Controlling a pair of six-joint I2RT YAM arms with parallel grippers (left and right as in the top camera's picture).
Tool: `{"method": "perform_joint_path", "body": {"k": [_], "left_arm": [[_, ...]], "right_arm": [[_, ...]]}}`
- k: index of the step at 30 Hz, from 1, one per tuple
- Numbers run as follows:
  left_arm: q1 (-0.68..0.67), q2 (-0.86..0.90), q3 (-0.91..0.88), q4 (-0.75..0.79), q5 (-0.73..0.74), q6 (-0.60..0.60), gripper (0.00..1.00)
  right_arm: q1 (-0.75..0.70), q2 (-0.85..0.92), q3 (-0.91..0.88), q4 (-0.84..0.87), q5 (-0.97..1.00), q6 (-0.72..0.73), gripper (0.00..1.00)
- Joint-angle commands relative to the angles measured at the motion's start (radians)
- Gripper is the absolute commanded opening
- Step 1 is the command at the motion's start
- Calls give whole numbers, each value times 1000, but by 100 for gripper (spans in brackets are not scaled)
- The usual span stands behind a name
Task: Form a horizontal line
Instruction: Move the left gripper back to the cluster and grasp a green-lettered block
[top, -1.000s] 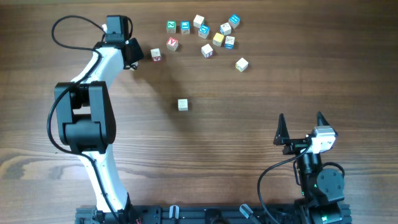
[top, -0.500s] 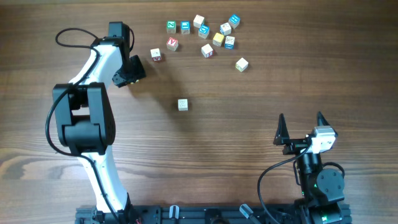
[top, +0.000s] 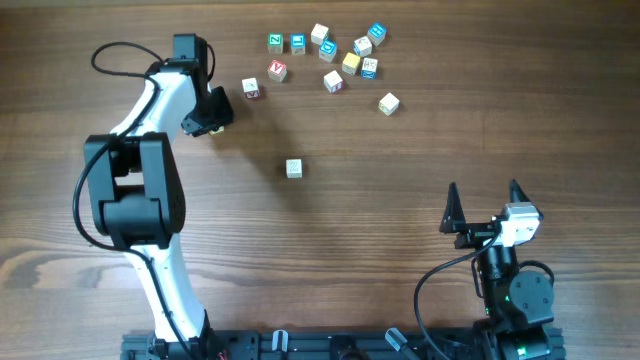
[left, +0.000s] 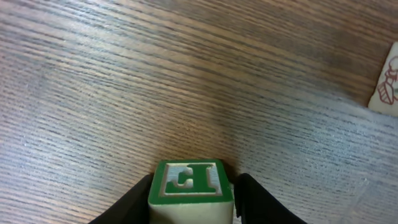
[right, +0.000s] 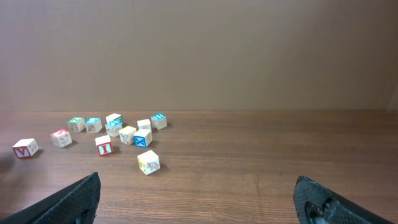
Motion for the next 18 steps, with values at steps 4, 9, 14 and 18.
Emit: {"method": "perform_joint_path", "body": {"k": [4,9,14,18], "left_arm": [[-13,20,-18,-7,11,81,37],[-54,-51,-18,-42,11,124,31],[-77,-254,-18,-179,152,98,29],[-77,-346,-19,-310,179,70,31]], "right_arm": [[-5,-5,-1,3,10,-8,100],[-5,-5,-1,3,10,-9,100],[-5,-5,-1,3,10,-8,100],[-5,-5,-1,3,10,-9,99]]}}
